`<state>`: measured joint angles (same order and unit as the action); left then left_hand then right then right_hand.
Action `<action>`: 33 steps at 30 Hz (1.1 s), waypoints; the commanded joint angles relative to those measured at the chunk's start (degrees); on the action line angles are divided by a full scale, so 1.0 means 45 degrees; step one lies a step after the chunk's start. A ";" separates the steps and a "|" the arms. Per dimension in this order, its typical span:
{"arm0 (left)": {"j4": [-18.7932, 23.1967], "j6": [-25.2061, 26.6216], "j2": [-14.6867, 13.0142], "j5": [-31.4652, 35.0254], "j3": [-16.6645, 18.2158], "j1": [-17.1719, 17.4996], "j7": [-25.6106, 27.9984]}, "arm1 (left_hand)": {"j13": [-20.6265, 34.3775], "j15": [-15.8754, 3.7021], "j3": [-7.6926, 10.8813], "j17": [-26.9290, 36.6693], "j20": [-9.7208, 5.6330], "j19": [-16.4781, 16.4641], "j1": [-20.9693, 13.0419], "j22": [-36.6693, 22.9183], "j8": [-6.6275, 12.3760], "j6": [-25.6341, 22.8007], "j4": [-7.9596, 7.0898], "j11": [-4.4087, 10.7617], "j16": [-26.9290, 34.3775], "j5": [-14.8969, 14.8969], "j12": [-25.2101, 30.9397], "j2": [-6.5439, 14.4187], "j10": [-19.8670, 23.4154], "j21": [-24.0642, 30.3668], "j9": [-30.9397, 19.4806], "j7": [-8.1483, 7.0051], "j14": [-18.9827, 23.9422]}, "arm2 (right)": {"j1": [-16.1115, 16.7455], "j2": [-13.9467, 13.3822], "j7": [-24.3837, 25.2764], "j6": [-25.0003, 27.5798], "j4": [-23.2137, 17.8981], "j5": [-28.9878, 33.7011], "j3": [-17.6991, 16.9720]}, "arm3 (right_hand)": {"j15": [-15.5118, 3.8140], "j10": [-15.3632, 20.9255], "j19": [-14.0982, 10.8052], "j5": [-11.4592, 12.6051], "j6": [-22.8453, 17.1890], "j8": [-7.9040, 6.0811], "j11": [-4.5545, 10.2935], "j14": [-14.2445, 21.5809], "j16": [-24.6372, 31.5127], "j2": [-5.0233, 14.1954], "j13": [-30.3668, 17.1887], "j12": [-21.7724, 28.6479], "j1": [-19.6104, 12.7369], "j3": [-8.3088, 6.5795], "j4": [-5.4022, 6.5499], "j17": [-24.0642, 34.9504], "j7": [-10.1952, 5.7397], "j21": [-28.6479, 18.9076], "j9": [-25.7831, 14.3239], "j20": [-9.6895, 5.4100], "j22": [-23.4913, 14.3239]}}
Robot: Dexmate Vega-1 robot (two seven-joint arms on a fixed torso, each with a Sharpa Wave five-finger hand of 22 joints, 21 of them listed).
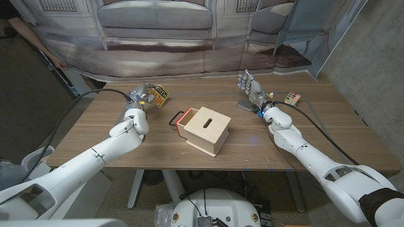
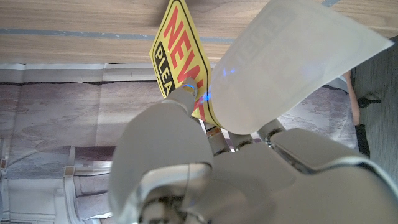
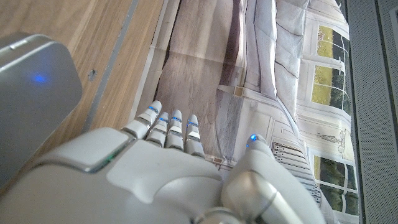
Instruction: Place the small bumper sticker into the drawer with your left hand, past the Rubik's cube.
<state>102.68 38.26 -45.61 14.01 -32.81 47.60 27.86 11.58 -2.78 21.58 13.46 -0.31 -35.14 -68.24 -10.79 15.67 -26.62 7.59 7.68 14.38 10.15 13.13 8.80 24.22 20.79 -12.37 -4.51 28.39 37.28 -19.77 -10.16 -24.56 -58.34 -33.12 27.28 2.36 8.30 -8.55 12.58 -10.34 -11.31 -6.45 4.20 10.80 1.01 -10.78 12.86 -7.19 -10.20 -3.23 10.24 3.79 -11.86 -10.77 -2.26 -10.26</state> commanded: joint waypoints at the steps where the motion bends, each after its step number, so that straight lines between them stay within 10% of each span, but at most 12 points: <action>1: 0.0089 -0.0718 -0.0281 0.0174 0.0195 0.0217 -0.0052 | 0.0052 -0.1118 0.0028 0.0044 0.0035 0.0040 -0.0012 -0.0025 -0.0044 -0.0041 -0.0109 0.0002 -0.0049 -0.0027 -0.0014 -0.0094 0.0118 0.0023 -0.0037 -0.0119 0.0002 | -0.0082 0.0053 -0.0102 -0.0058 0.0217 -0.0029 0.0001 | -0.0004 0.0101 -0.0121 -0.0014 -0.0124 -0.0027 0.0059 0.0140 0.0003 0.0129 -0.0025 -0.0019 -0.0068 -0.0020 -0.0020 0.0045 -0.0026 0.0001 -0.0046 0.0039 -0.0070; 33: 0.0425 -0.1469 -0.0441 0.0614 0.0831 0.0746 0.0234 | 0.0060 -0.1270 0.0007 0.0077 -0.0026 0.0042 0.0082 -0.0021 -0.0036 -0.0408 -0.0146 0.0042 -0.0083 -0.0012 -0.0023 -0.0189 0.0433 0.0056 -0.0033 -0.0268 0.0204 | -0.0047 -0.0008 0.0055 0.0025 0.0019 0.0030 -0.0003 | -0.0032 0.0172 -0.0148 -0.0026 -0.0202 -0.0043 0.0045 0.0206 0.0010 0.0144 -0.0025 -0.0009 -0.0066 0.0004 -0.0035 0.0046 -0.0024 0.0010 -0.0046 0.0040 -0.0072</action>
<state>104.31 33.55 -47.31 16.27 -30.19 49.94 27.88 11.58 -2.59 21.51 13.73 -0.31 -35.15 -67.81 -10.79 15.46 -27.67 7.19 8.04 13.93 10.15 12.92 8.37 25.40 20.79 -12.37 -5.56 28.61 36.95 -19.58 -10.26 -24.69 -57.62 -33.16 27.27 2.16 8.61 -8.75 12.58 -10.96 -11.31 -6.14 4.62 10.80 1.23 -10.77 12.86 -7.42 -10.21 -3.23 10.24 3.79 -11.86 -10.77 -2.05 -10.26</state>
